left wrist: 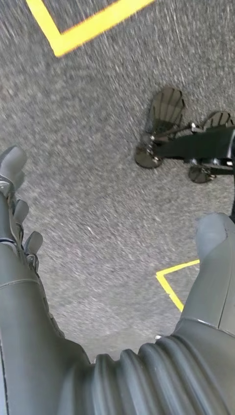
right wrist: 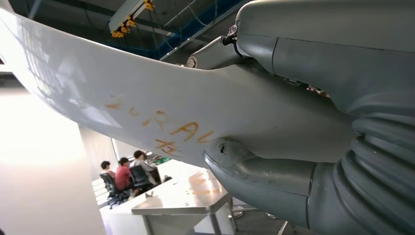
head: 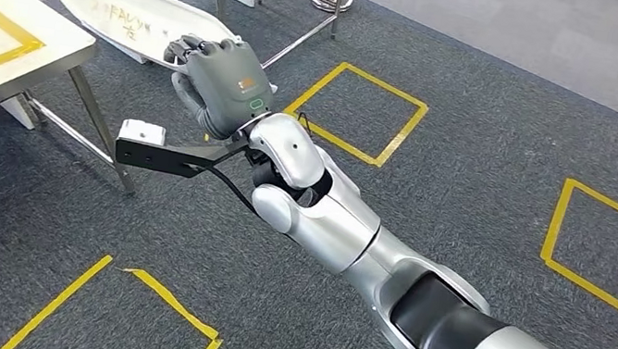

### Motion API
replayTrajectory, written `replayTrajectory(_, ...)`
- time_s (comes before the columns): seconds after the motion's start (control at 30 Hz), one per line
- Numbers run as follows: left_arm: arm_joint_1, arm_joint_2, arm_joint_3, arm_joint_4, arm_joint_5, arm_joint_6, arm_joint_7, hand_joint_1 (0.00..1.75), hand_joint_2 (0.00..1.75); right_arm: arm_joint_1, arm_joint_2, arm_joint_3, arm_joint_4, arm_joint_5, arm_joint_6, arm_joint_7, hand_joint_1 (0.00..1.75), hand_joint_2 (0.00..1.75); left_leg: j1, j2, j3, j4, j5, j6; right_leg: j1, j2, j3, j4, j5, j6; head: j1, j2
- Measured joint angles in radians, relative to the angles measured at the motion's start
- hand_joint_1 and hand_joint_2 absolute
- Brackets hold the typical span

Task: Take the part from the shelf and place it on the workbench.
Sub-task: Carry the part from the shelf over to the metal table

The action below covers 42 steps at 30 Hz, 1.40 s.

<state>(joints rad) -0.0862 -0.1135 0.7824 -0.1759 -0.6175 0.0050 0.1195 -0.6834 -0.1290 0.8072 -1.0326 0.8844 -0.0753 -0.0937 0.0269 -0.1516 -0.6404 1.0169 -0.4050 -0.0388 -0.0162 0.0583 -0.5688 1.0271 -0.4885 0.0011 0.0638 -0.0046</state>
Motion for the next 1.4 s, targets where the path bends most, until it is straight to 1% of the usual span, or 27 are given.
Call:
replayTrajectory(0.07,0.005,0.001,0.0,0.001,-0.004,-0.001,0.003,0.0,1.75,0.002,0.001,0.002,-0.002,0.002,-0.003,0.004,1.75,1.75,-0.004,0.045,-0.016,0.022,-0.015,-0.009,-0.002,-0.027,0.004,-0.01,0.01,-0.017,-0.004,0.0)
replayTrajectory(0.13,0.004,0.001,0.0,0.001,-0.009,-0.003,0.004,0.0,1.75,0.01,-0.001,0.003,-0.004,0.004,-0.005,0.01,1.75,1.75,-0.008,0.119,-0.062,0.122,-0.074,-0.012,-0.001,-0.056,0.006,-0.015,0.014,-0.026,-0.008,0.0)
replayTrajectory(0.2,0.003,0.001,0.0,0.002,-0.012,-0.004,0.005,0.0,1.75,0.023,-0.006,0.004,-0.004,0.006,-0.006,0.013,1.75,1.75,-0.008,0.143,-0.116,0.251,-0.132,-0.016,0.003,-0.087,0.004,-0.014,0.013,-0.029,-0.01,0.0)
replayTrajectory(0.23,0.003,0.001,0.0,0.002,-0.013,-0.005,0.005,0.0,1.75,0.029,-0.006,0.004,-0.004,0.007,-0.006,0.013,1.75,1.75,-0.008,0.146,-0.125,0.28,-0.138,-0.017,0.005,-0.103,0.004,-0.014,0.012,-0.03,-0.01,0.0)
replayTrajectory(0.27,0.004,0.002,0.0,0.002,-0.014,-0.005,0.005,0.0,1.75,0.032,-0.007,0.004,-0.004,0.007,-0.006,0.013,1.75,1.75,-0.008,0.148,-0.113,0.267,-0.125,-0.017,0.005,-0.117,0.004,-0.014,0.011,-0.029,-0.01,0.0)
replayTrajectory(0.33,0.004,0.004,0.0,0.001,-0.014,-0.005,0.006,0.0,1.75,0.034,-0.007,0.005,-0.005,0.007,-0.007,0.013,1.75,1.75,-0.01,0.181,-0.038,0.139,-0.07,-0.012,0.007,-0.143,0.006,-0.011,0.008,-0.025,-0.011,0.0)
replayTrajectory(0.4,0.002,0.005,0.0,0.001,-0.015,-0.005,0.006,0.0,1.75,0.035,-0.008,0.005,-0.006,0.007,-0.008,0.014,1.75,1.75,-0.018,0.224,0.021,0.031,-0.041,0.003,0.013,-0.164,0.007,-0.006,0.002,-0.017,-0.01,0.0)
replayTrajectory(0.43,0.001,0.006,0.0,0.001,-0.016,-0.005,0.006,0.0,1.75,0.035,-0.009,0.005,-0.006,0.008,-0.008,0.015,1.75,1.75,-0.022,0.233,0.03,0.012,-0.04,0.012,0.017,-0.174,0.007,-0.005,0.0,-0.012,-0.009,0.0)
replayTrajectory(0.5,0.0,0.005,0.0,0.001,-0.019,-0.007,0.009,0.0,1.75,0.037,-0.01,0.005,-0.009,0.011,-0.01,0.02,1.75,1.75,-0.023,0.209,0.026,0.011,-0.036,0.029,0.019,-0.193,0.01,-0.006,-0.001,-0.004,-0.007,0.0)
replayTrajectory(0.57,0.0,0.004,0.0,0.002,-0.024,-0.01,0.014,0.0,1.75,0.039,-0.013,0.004,-0.014,0.015,-0.011,0.027,1.75,1.75,-0.019,0.185,0.025,0.006,-0.03,0.04,0.014,-0.161,0.004,0.014,-0.02,0.008,-0.006,0.0)
replayTrajectory(0.63,-0.006,0.004,0.0,0.002,-0.031,-0.016,0.021,0.0,1.75,0.045,-0.022,0.002,-0.021,0.02,-0.012,0.032,1.75,1.75,-0.014,0.16,0.024,0.002,-0.025,0.049,0.008,-0.094,-0.037,0.108,-0.075,0.017,-0.004,0.0)
replayTrajectory(0.7,-0.013,0.005,0.0,0.002,-0.037,-0.022,0.028,0.0,1.75,0.06,-0.034,0.001,-0.025,0.022,-0.011,0.035,1.75,1.75,-0.013,0.129,0.021,0.003,-0.022,0.053,0.008,-0.066,-0.102,0.244,-0.131,0.019,-0.002,0.0)
replayTrajectory(0.73,-0.014,0.005,0.0,0.002,-0.039,-0.024,0.03,0.0,1.75,0.068,-0.038,0.0,-0.027,0.022,-0.01,0.036,1.75,1.75,-0.013,0.112,0.019,0.004,-0.021,0.053,0.008,-0.062,-0.123,0.282,-0.136,0.018,-0.002,0.0)
replayTrajectory(0.77,-0.014,0.005,0.0,0.002,-0.04,-0.025,0.032,0.0,1.75,0.074,-0.04,-0.001,-0.03,0.022,-0.01,0.037,1.75,1.75,-0.014,0.096,0.018,0.006,-0.02,0.052,0.008,-0.06,-0.124,0.28,-0.122,0.016,-0.002,0.0)
replayTrajectory(0.8,-0.014,0.005,0.0,0.002,-0.04,-0.026,0.033,0.0,1.75,0.078,-0.042,-0.003,-0.035,0.023,-0.009,0.037,1.75,1.75,-0.014,0.081,0.018,0.008,-0.019,0.051,0.008,-0.055,-0.105,0.236,-0.089,0.013,-0.002,0.0)
replayTrajectory(0.83,-0.015,0.005,0.0,0.002,-0.04,-0.027,0.034,0.0,1.75,0.079,-0.043,-0.005,-0.041,0.025,-0.009,0.037,1.75,1.75,-0.013,0.067,0.017,0.01,-0.018,0.048,0.008,-0.039,-0.071,0.163,-0.05,0.008,-0.002,0.0)
replayTrajectory(0.9,-0.018,0.005,0.0,0.002,-0.04,-0.028,0.035,0.0,1.75,0.081,-0.045,-0.008,-0.053,0.029,-0.01,0.04,1.75,1.75,-0.014,0.041,0.012,0.012,-0.014,0.04,0.007,0.003,-0.014,0.038,-0.004,0.002,-0.002,0.0)
replayTrajectory(0.93,-0.02,0.006,0.0,0.002,-0.04,-0.028,0.037,0.0,1.75,0.082,-0.045,-0.01,-0.057,0.031,-0.01,0.043,1.75,1.75,-0.012,0.029,0.008,0.011,-0.01,0.033,0.008,0.015,-0.001,0.008,0.001,0.001,-0.001,0.0)
replayTrajectory(1.0,-0.02,0.007,0.0,0.002,-0.041,-0.03,0.04,0.0,1.75,0.084,-0.044,-0.013,-0.064,0.035,-0.009,0.047,1.75,1.75,-0.01,0.006,-0.001,0.004,-0.001,0.017,0.009,0.0,0.0,-0.002,0.004,-0.002,0.001,0.0)
replayTrajectory(1.03,-0.019,0.01,0.0,0.002,-0.043,-0.031,0.041,0.0,1.75,0.084,-0.042,-0.014,-0.069,0.037,-0.009,0.048,1.75,1.75,-0.011,0.01,-0.007,0.008,0.0,0.011,0.007,-0.013,0.002,-0.006,0.008,-0.007,0.001,0.0)
replayTrajectory(1.07,-0.018,0.012,0.0,0.003,-0.045,-0.033,0.043,0.0,1.75,0.085,-0.039,-0.015,-0.074,0.038,-0.009,0.048,1.75,1.75,-0.015,0.029,-0.016,0.024,-0.008,0.006,0.005,-0.026,0.004,-0.011,0.013,-0.014,-0.002,0.0)
replayTrajectory(1.1,-0.019,0.014,0.0,0.003,-0.047,-0.035,0.045,0.0,1.75,0.085,-0.036,-0.016,-0.079,0.04,-0.009,0.047,1.75,1.75,-0.019,0.06,-0.031,0.058,-0.028,0.003,0.003,-0.039,0.006,-0.015,0.017,-0.021,-0.005,0.0)
replayTrajectory(1.17,-0.025,0.015,0.0,0.003,-0.05,-0.04,0.048,0.0,1.75,0.088,-0.033,-0.018,-0.085,0.041,-0.008,0.048,1.75,1.75,-0.02,0.123,-0.077,0.177,-0.097,-0.002,0.005,-0.067,0.005,-0.018,0.018,-0.029,-0.012,0.0)
replayTrajectory(1.23,-0.028,0.016,0.0,0.004,-0.051,-0.041,0.049,0.0,1.75,0.094,-0.033,-0.02,-0.088,0.041,-0.007,0.048,1.75,1.75,-0.017,0.142,-0.117,0.281,-0.146,-0.007,0.007,-0.097,0.003,-0.017,0.018,-0.031,-0.013,0.0)
replayTrajectory(1.27,-0.028,0.016,0.0,0.004,-0.051,-0.041,0.05,0.0,1.75,0.097,-0.033,-0.02,-0.088,0.041,-0.007,0.048,1.75,1.75,-0.015,0.146,-0.114,0.286,-0.143,-0.009,0.007,-0.112,0.003,-0.017,0.017,-0.031,-0.013,0.0)
replayTrajectory(1.33,-0.028,0.018,0.0,0.003,-0.051,-0.041,0.051,0.0,1.75,0.099,-0.033,-0.02,-0.091,0.041,-0.007,0.048,1.75,1.75,-0.014,0.165,-0.052,0.185,-0.092,-0.009,0.007,-0.138,0.004,-0.015,0.015,-0.027,-0.013,0.0)
replayTrajectory(1.4,-0.031,0.02,0.0,0.003,-0.052,-0.041,0.051,0.0,1.75,0.1,-0.034,-0.022,-0.094,0.04,-0.009,0.045,1.75,1.75,-0.02,0.206,0.023,0.057,-0.054,0.0,0.012,-0.159,0.003,-0.009,0.01,-0.018,-0.014,0.0)
